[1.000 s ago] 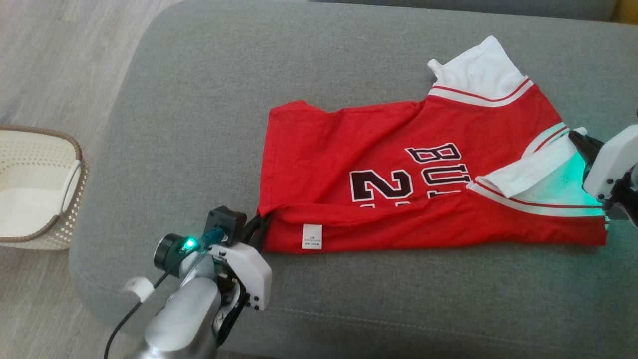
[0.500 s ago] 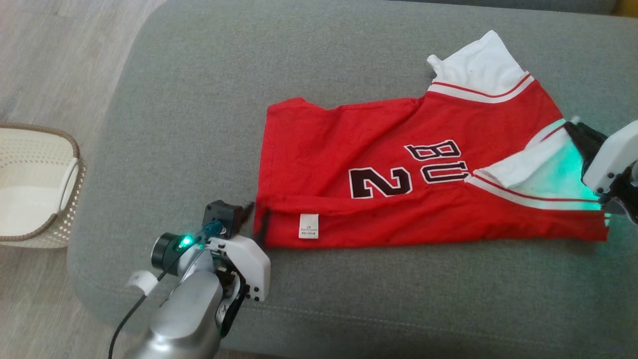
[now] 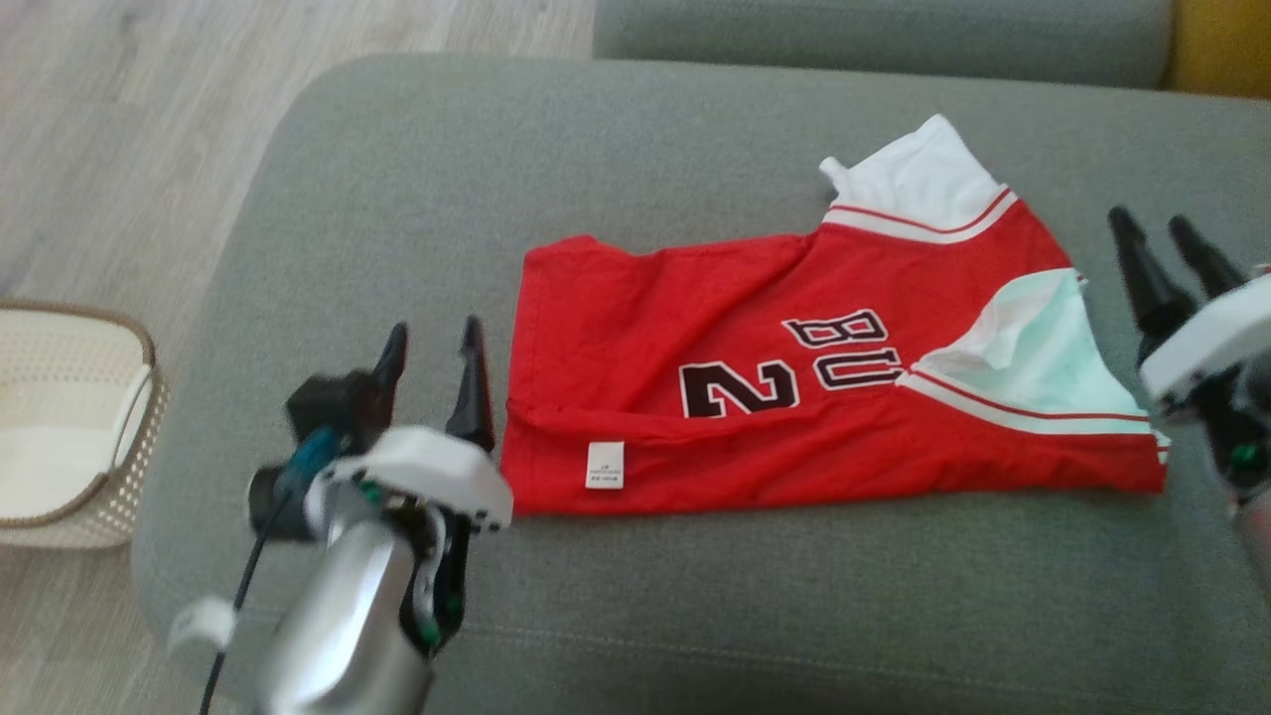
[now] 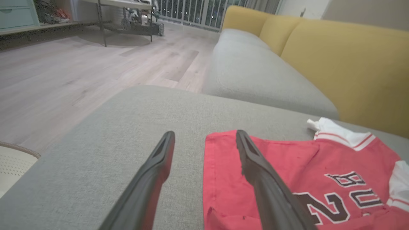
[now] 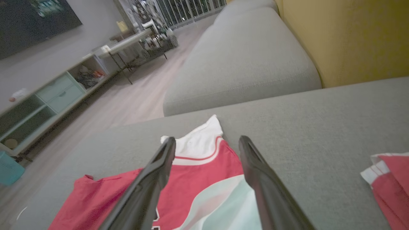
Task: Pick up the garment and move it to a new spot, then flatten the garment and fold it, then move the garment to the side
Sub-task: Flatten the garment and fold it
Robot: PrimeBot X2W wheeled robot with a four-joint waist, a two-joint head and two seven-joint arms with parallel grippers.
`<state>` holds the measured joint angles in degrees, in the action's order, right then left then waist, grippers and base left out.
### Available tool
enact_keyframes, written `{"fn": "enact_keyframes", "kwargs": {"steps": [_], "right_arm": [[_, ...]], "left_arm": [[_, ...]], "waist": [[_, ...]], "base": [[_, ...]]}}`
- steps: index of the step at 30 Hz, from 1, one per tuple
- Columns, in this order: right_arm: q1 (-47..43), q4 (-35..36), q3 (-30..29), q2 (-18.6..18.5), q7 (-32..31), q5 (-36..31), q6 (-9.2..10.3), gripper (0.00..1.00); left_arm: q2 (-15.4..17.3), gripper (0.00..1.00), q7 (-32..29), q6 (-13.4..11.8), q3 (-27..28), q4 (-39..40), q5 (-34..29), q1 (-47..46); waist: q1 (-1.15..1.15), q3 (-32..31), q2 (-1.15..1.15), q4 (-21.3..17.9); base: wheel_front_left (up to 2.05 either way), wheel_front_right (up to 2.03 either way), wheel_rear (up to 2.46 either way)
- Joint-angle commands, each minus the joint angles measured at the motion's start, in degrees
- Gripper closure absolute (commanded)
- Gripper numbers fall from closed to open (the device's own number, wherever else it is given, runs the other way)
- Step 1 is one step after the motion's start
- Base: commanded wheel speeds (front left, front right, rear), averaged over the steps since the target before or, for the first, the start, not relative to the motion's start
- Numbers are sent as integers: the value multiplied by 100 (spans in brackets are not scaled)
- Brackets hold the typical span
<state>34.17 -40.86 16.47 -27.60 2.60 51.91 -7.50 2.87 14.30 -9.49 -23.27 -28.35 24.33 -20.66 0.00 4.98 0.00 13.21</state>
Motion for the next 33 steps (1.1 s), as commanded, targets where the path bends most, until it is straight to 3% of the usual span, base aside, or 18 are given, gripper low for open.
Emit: {"fn": "enact_keyframes", "kwargs": {"steps": [1, 8, 13, 19, 33], "right_arm": [[-199, 278, -5, -2, 263, -56, 1, 0], [-1337, 1132, -364, 355, 1188, -945, 1, 0], [-2351, 2012, -1213, 1143, 1236, -1815, 1, 0], [-2994, 2698, -1664, 1838, 1223, -2436, 1, 0], [-3138, 3405, -1730, 1998, 886, -2747, 1, 0]], "left_arm": [[35, 0, 68, -88, 317, 430, -53, 138], [4, 0, 69, -322, 782, 1723, -222, 1327], [2, 0, 69, -374, 730, 1961, -229, 2015], [1, 0, 69, -399, 690, 1749, -148, 2317], [1, 0, 70, -547, 766, -65, 434, 1615]], "waist": [[0, -127, 0, -73], [0, -505, 0, -296], [0, -716, 0, -473], [0, -777, 0, -740], [0, -605, 0, -1342]], "base": [[0, 0, 0], [0, 0, 0], [0, 0, 0], [0, 0, 0], [0, 0, 0]]}}
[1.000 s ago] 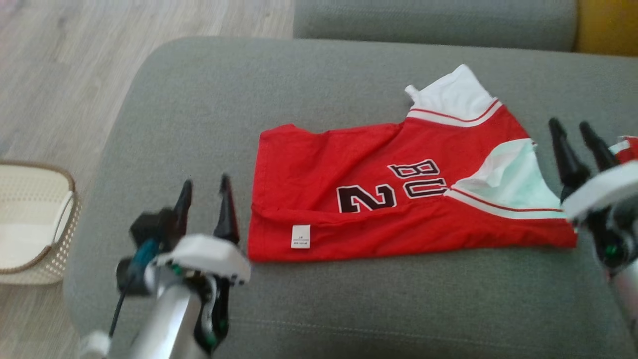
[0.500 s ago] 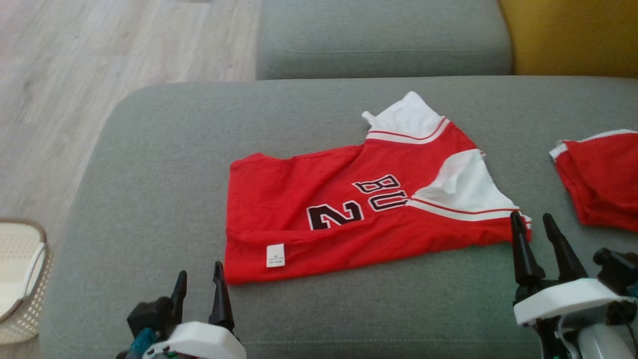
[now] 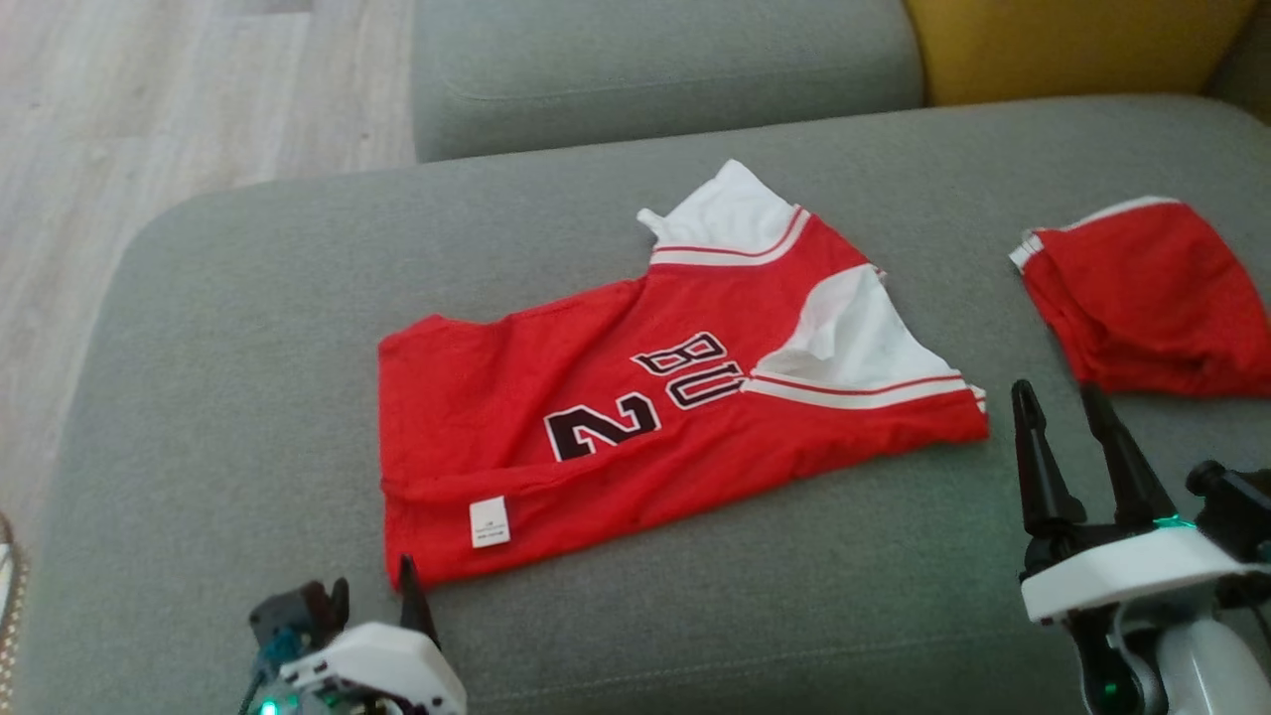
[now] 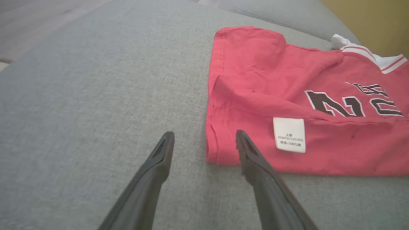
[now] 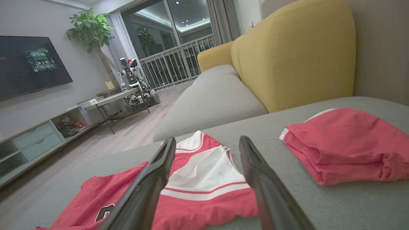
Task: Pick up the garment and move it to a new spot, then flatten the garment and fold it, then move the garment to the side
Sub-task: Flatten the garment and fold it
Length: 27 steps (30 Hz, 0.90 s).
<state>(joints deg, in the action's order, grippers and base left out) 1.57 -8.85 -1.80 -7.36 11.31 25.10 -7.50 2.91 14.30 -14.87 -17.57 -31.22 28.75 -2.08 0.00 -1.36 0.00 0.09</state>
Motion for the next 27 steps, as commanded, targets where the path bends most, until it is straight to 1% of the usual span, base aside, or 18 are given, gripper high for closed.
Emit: {"fn": "enact_keyframes", "kwargs": {"steps": [1, 6, 10, 16, 19, 20, 21, 22, 24, 26, 27], "right_arm": [[115, 225, 96, -26, 2, -72, 1, 0], [101, 295, 90, -39, -48, -88, 1, 0], [138, 373, 110, -73, -95, -132, 1, 0], [191, 411, 67, -132, -145, -147, 1, 0], [221, 442, 47, -133, -165, -155, 1, 0], [231, 452, 39, -128, -168, -157, 1, 0], [239, 457, 30, -120, -167, -161, 1, 0], [244, 455, 22, -112, -164, -165, 1, 0], [249, 439, 45, -140, -164, -213, 1, 0], [248, 412, 143, -238, -124, -453, 1, 0], [242, 370, 162, -228, -112, -536, 1, 0]], "left_arm": [[-2, 0, 70, 5, 210, 120, 34, -300], [-2, 0, 70, 126, 163, -364, 231, -503], [-3, 0, 70, 176, 150, -748, 291, -645], [-3, 0, 70, 251, 85, -1170, 403, -861], [-3, 0, 70, 394, -78, -1437, 534, -949], [-3, 11, 70, 458, -158, -1526, 586, -996], [-3, 73, 70, 513, -227, -1594, 626, -1048], [-3, 100, 70, 551, -284, -1645, 659, -1096], [-3, 100, 70, 585, -356, -1685, 713, -1179], [-3, 100, 70, 561, -363, -1677, 744, -1212], [-3, 100, 70, 550, -371, -1682, 739, -1217]], "waist": [[0, 47, 0, -71], [0, 99, 0, -218], [0, 162, 0, -307], [0, 219, 0, -339], [0, 252, 0, -327], [0, 264, 0, -318], [0, 274, 0, -304], [0, 283, 0, -285], [0, 305, 0, -228], [0, 312, 0, -158], [0, 317, 0, -112]], "base": [[0, 0, 0], [0, 0, 0], [0, 0, 0], [0, 0, 0], [0, 0, 0], [0, 0, 0], [0, 0, 0], [0, 0, 0], [0, 0, 0], [0, 0, 0], [0, 0, 0]]}}
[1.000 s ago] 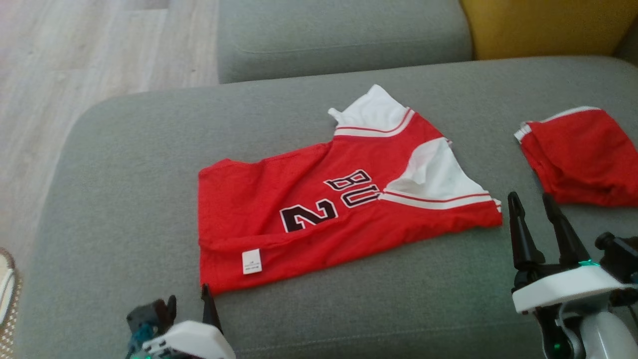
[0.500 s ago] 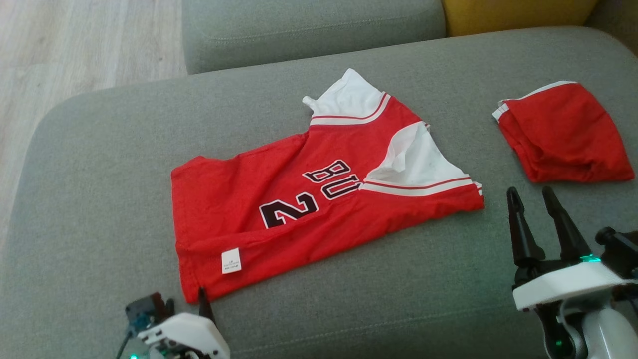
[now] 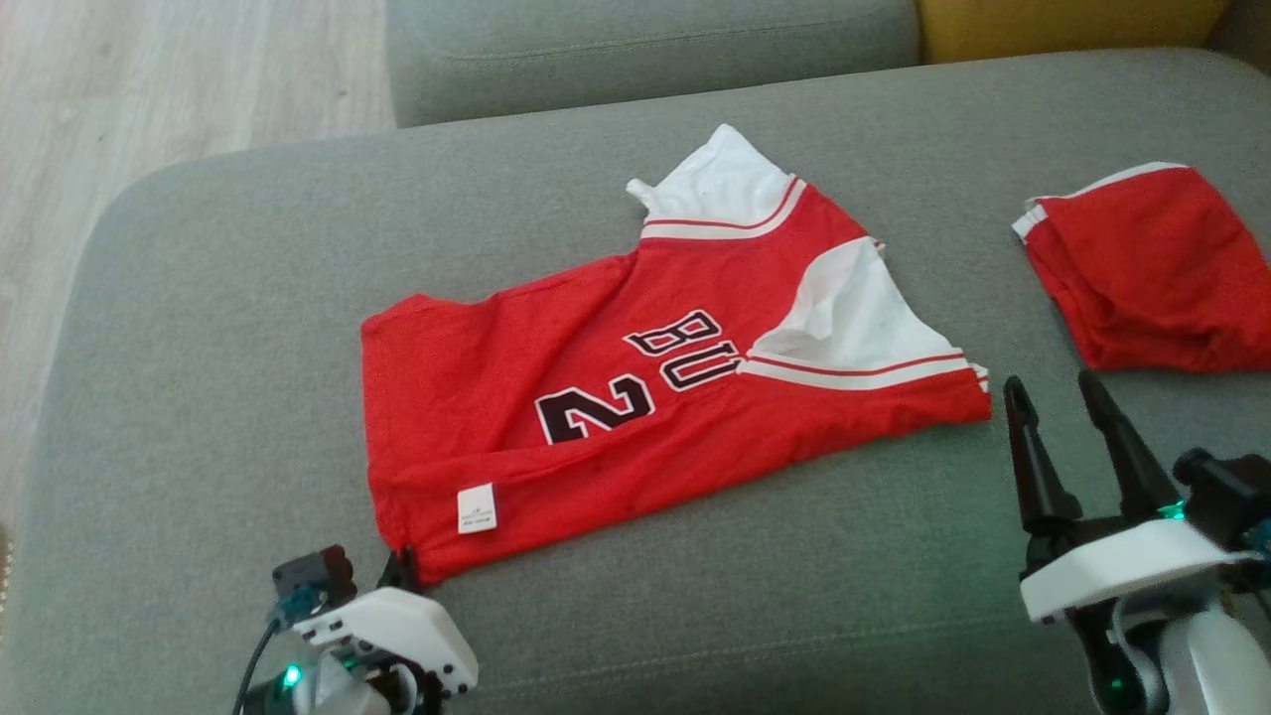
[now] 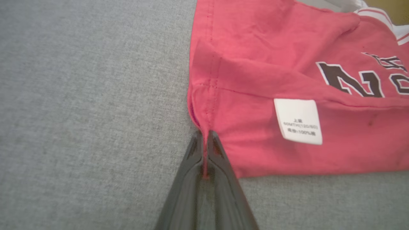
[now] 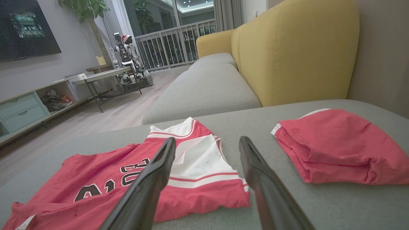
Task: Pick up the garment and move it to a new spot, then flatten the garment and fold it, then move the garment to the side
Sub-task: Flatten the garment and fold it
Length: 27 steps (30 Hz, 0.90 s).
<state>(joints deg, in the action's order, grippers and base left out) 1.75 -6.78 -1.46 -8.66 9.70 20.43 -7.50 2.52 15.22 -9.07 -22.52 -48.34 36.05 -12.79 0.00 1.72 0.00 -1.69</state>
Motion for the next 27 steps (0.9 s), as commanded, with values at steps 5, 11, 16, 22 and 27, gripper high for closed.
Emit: {"fn": "enact_keyframes", "kwargs": {"steps": [5, 11, 16, 22, 27], "right_arm": [[435, -402, -76, 259, -188, -188, 1, 0], [944, -1391, -687, 469, -625, 24, 1, 0], [1451, -2334, -1352, 512, -873, -70, 1, 0], [2088, -3346, -1677, 476, -996, -329, 1, 0], [2391, -3873, -1632, 312, -914, -363, 1, 0]], "left_arm": [[36, 100, -22, -87, 339, 502, -345, -137], [36, 100, -22, -50, 291, 1137, -737, -3], [36, 100, -22, -34, 89, 1337, -774, 17], [36, 100, -22, -120, -266, 1459, -714, -98], [36, 100, -22, -203, -409, 1498, -664, -177]], "waist": [[0, 75, 0, 311], [0, 200, 0, 621], [0, 302, 0, 794], [0, 435, 0, 1004], [0, 509, 0, 1070]], "base": [[0, 0, 0], [0, 0, 0], [0, 0, 0], [0, 0, 0], [0, 0, 0]]}}
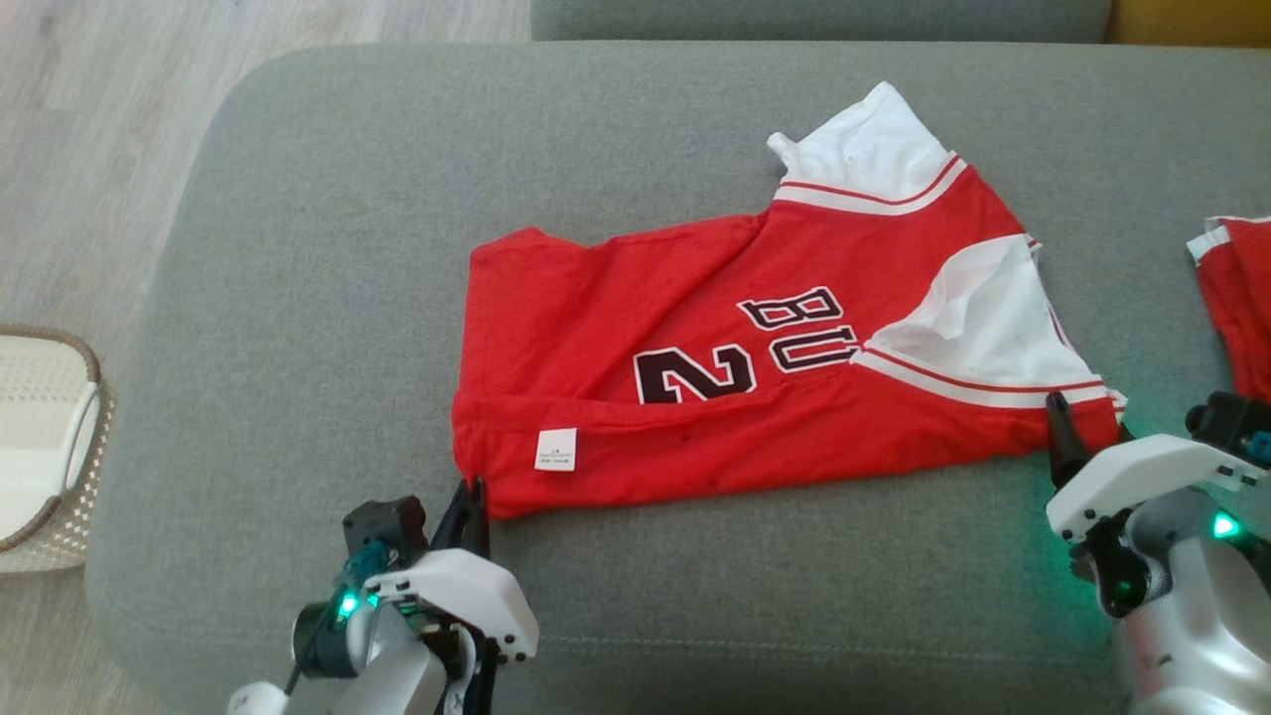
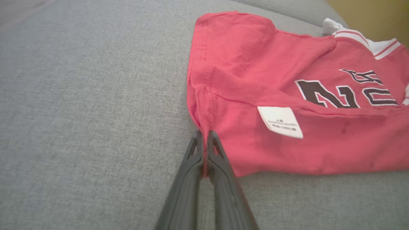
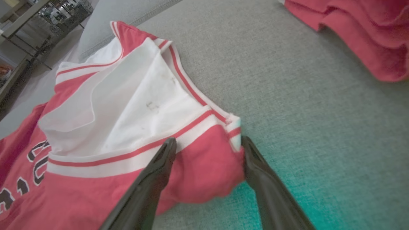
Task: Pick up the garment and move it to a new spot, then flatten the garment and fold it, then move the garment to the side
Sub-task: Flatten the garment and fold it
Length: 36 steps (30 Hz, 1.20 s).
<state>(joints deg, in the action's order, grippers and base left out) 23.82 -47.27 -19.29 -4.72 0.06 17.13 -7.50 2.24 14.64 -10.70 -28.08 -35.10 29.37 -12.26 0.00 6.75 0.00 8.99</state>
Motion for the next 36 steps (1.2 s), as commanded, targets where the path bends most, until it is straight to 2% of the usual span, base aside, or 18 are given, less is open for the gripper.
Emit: {"fn": "enact_keyframes", "kwargs": {"steps": [1, 2, 3, 4, 9, 15, 25, 31, 35, 36], "right_arm": [[237, 76, 161, -112, 65, -36, 1, 0], [285, -28, 175, -143, 73, -37, 1, 0], [334, -119, 190, -170, 98, -35, 1, 37], [376, -202, 201, -194, 133, -29, 1, 100], [434, -461, 294, -222, 345, 60, 1, 100], [167, -400, 373, -101, 600, 346, 1, 100], [-700, 218, 220, 176, 567, 788, 1, 100], [-1446, 670, 959, 182, 488, 1444, 1, 100], [-1686, 771, 1034, 183, 517, 1516, 1, 100], [-1732, 788, 1038, 183, 522, 1524, 1, 100]], "left_arm": [[64, 100, 36, -51, 142, 166, 7, -246], [64, 100, 36, -62, 141, 156, 7, -262], [64, 100, 36, -72, 145, 140, 0, -278], [64, 100, 36, -81, 155, 115, -16, -295], [74, 100, 36, -60, 276, -38, -139, -343], [237, 100, 36, 2, 585, -162, -197, -276], [510, 100, 36, 181, 952, -198, -307, 106], [489, 100, 36, 329, 889, -281, -380, 419], [443, 100, 36, 375, 844, -349, -416, 547], [423, 96, 36, 380, 830, -366, -432, 572]], "waist": [[0, 16, 0, 5], [0, 26, 0, 5], [0, 32, 0, 1], [0, 30, 0, -5], [0, -92, 0, -99], [0, -403, 0, -377], [0, -840, 0, -791], [0, -966, 0, -871], [0, -1008, 0, -873], [0, -1024, 0, -863]], "base": [[0, 0, 0], [0, 0, 0], [0, 0, 0], [0, 0, 0], [0, 0, 0], [0, 0, 0], [0, 0, 0], [0, 0, 0], [0, 0, 0], [0, 0, 0]]}}
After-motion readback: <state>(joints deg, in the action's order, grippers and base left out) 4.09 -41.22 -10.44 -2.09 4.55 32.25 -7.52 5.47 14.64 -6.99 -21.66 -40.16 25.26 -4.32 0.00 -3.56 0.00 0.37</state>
